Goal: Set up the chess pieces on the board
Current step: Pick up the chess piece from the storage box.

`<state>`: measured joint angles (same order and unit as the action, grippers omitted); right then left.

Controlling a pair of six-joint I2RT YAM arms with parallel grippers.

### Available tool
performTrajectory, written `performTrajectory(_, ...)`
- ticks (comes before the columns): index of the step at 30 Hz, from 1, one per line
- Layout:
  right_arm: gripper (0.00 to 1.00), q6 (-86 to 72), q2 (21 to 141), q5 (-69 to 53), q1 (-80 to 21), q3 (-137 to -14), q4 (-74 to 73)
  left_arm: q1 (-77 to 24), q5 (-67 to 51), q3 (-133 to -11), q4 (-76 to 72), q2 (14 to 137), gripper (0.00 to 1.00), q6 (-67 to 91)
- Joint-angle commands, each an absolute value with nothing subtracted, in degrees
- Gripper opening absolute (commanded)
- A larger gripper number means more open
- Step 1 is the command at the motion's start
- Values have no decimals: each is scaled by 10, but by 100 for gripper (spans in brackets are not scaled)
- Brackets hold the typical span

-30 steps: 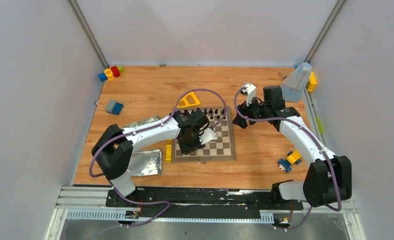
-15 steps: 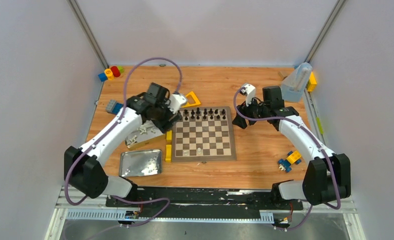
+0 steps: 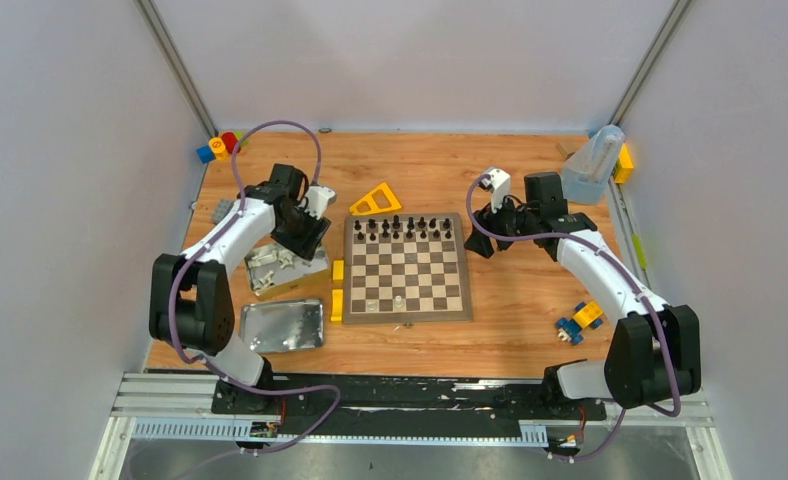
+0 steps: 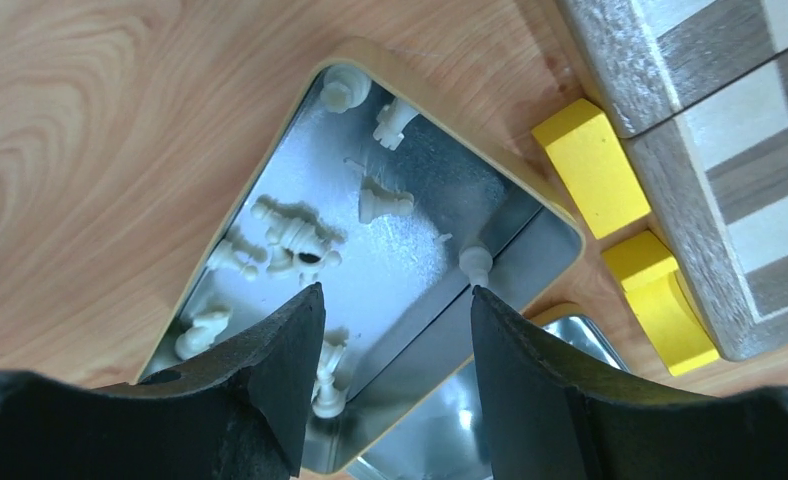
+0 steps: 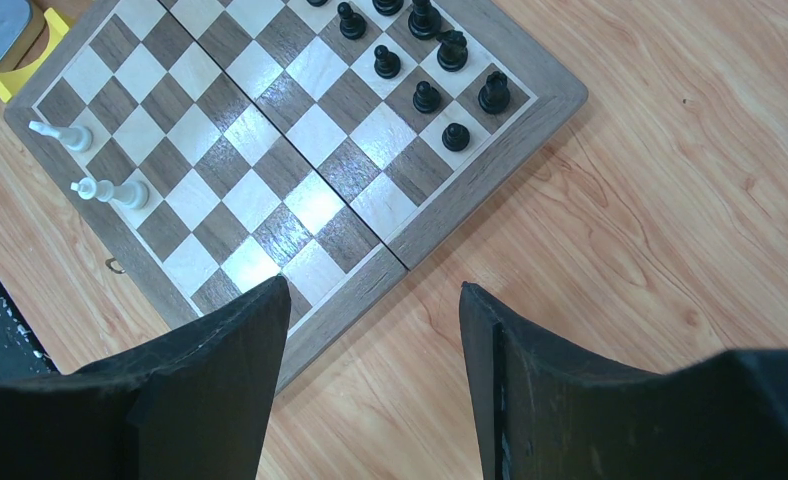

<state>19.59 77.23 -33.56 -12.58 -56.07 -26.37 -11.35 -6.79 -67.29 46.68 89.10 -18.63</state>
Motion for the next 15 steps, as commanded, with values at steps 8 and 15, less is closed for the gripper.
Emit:
performTrajectory(8, 64, 200, 777, -350, -123, -566, -259, -109, -42, -621, 345, 975, 58, -192)
performTrajectory(15, 64, 200, 784, -352, -124, -569, -262, -109, -48, -585, 296, 990, 45, -209)
